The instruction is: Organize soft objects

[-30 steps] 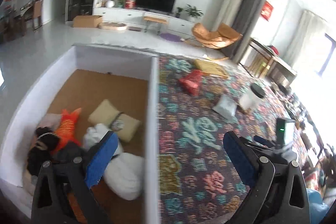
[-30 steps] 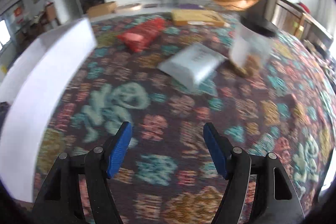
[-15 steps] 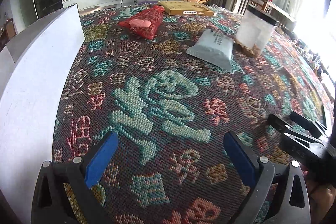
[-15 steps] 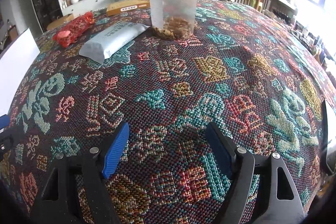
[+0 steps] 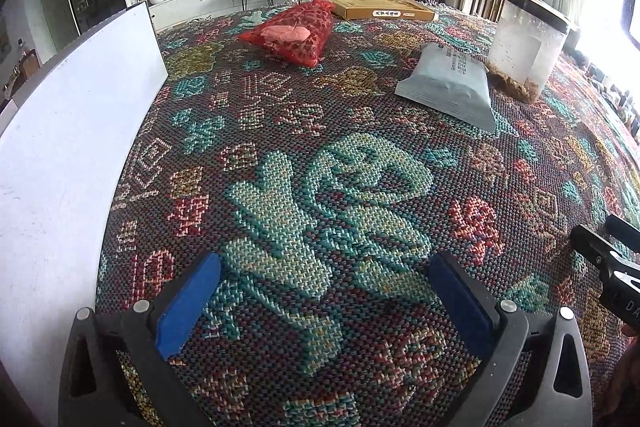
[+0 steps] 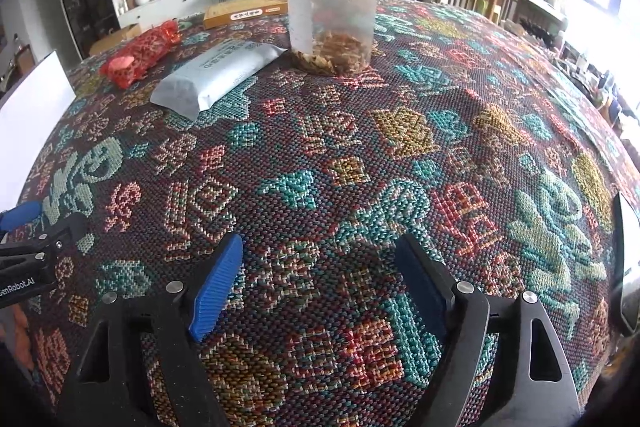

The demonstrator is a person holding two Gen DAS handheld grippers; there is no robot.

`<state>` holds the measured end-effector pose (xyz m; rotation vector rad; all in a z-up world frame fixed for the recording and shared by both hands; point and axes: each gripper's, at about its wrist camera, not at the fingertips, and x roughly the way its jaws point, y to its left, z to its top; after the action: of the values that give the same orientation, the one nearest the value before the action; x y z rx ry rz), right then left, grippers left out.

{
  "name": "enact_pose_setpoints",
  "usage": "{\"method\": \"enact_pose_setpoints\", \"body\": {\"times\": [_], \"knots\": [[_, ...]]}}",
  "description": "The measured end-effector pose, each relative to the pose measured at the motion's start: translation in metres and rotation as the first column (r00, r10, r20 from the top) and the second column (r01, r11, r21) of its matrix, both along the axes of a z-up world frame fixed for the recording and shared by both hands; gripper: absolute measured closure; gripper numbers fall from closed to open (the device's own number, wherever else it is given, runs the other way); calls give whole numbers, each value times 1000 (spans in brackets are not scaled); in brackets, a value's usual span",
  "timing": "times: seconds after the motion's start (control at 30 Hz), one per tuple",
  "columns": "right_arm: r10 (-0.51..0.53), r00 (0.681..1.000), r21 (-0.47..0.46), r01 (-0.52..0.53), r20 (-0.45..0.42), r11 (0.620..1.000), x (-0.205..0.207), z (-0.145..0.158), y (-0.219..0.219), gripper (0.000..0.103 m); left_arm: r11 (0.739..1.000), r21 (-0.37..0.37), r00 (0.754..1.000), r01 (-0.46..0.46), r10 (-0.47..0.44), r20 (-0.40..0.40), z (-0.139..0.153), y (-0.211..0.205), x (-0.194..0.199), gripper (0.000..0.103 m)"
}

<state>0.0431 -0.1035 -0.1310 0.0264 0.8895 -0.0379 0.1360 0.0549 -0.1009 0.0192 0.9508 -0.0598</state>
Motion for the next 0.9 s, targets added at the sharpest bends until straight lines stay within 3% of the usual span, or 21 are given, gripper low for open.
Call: {"method": "enact_pose_setpoints", "body": {"times": [0.9], "knots": [[14,1000,21,-13,-10,1000,2,1,-2,20,1000,11,1000,13,-12,-12,0,3,1,0]]}}
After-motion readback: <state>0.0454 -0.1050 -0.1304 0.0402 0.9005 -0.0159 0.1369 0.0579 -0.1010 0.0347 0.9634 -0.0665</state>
